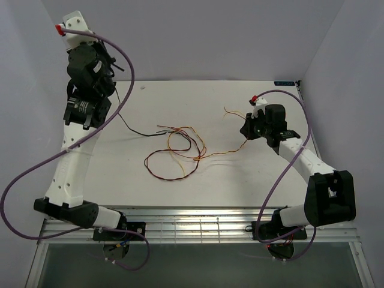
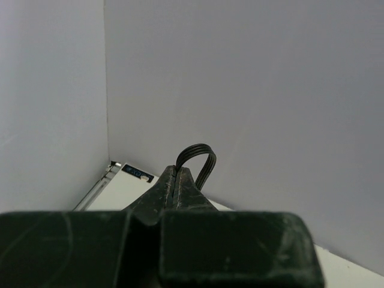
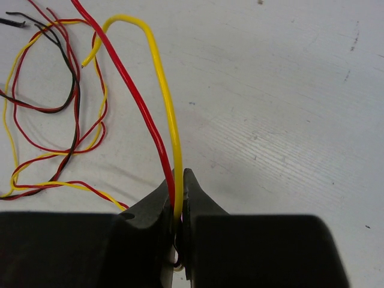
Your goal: Untangle the cables
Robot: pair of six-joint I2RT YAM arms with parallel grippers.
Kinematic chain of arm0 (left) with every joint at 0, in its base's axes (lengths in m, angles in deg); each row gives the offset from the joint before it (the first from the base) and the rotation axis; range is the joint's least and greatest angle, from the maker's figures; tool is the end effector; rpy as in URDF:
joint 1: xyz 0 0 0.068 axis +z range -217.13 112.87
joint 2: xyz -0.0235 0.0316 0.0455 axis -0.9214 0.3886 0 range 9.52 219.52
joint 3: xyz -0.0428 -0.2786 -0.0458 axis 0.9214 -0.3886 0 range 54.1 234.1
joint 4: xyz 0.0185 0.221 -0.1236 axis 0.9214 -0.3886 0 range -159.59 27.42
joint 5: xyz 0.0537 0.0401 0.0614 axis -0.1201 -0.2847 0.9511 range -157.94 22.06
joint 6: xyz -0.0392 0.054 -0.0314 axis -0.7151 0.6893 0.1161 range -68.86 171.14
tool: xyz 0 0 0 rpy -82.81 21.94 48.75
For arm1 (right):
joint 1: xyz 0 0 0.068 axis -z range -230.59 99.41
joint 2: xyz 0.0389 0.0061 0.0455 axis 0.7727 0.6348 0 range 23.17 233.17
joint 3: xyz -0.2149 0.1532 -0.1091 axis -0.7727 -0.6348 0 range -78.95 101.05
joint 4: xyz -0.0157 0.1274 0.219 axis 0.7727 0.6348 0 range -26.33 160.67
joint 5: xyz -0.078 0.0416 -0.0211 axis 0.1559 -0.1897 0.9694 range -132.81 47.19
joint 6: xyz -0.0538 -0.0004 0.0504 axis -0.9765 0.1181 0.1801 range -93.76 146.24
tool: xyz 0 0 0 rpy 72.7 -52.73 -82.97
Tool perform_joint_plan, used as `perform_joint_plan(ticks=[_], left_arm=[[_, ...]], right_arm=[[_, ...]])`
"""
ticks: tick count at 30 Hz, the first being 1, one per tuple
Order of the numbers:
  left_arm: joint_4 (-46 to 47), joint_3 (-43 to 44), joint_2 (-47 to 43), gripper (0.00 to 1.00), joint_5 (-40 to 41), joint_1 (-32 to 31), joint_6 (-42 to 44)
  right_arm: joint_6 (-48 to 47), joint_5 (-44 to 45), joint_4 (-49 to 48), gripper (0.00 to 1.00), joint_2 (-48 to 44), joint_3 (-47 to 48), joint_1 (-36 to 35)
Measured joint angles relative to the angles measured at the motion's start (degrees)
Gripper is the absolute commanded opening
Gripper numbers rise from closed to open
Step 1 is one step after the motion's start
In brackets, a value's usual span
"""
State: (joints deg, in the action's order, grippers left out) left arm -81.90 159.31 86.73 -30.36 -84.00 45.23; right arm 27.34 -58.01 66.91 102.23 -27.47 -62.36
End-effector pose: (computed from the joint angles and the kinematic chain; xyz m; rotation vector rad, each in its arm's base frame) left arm 0.2608 -0.0398 0.5665 -0.4035 1.3952 0.1398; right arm 0.3096 0.0810 0.2608 -0.3549 2.0851 0.4138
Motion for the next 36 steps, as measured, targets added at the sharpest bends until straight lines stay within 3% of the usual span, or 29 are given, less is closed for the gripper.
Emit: perform_joint_plan(ticks=[3,8,14,20,26,27,31,32,33,36], left_arm=[[1.6,7.0,7.9,0.00,-1.4,1.2,1.2],[3.7,26.0,26.4,0.00,-4.2,7.2,3.3],[15.9,20.2,30.4,0.00,-9.1,14.3,6.4],[21.7,29.5,37.3,0.00,-11.5,16.8,7.4],[25.9,23.6,37.8,0.00,-13.3,17.8,8.6],[25.8,22.6,38.1,0.00,-13.7,18.3,8.7],[26.9,14.7,38.2,0.00,-15.3,20.1,9.4],[27.0,12.2,38.2,0.00,-15.5,20.5,9.4],[26.8,9.8,38.3,0.00,-15.6,20.8,9.4],[26.4,2.5,39.0,0.00,-15.6,20.9,8.8]], right_arm=[[-0.9,-1.3,-0.1,0.08,0.1,0.0,-1.0],[-1.6,-2.3,-0.3,0.08,0.5,0.0,-2.5],[-1.6,-2.8,-0.4,0.08,2.1,0.0,-2.7],[-0.6,-2.6,-0.5,0.18,9.6,2.2,-3.9],[1.8,-2.6,0.1,0.43,17.9,5.7,-4.6],[2.1,-2.7,0.2,0.56,18.9,6.2,-4.6],[3.2,-2.8,1.3,0.86,21.6,8.3,-4.8],[3.4,-2.6,1.5,0.98,21.9,8.8,-4.8],[3.6,-2.2,1.8,0.90,21.9,9.1,-4.8],[3.5,-0.2,3.0,0.90,21.9,10.6,-4.8]])
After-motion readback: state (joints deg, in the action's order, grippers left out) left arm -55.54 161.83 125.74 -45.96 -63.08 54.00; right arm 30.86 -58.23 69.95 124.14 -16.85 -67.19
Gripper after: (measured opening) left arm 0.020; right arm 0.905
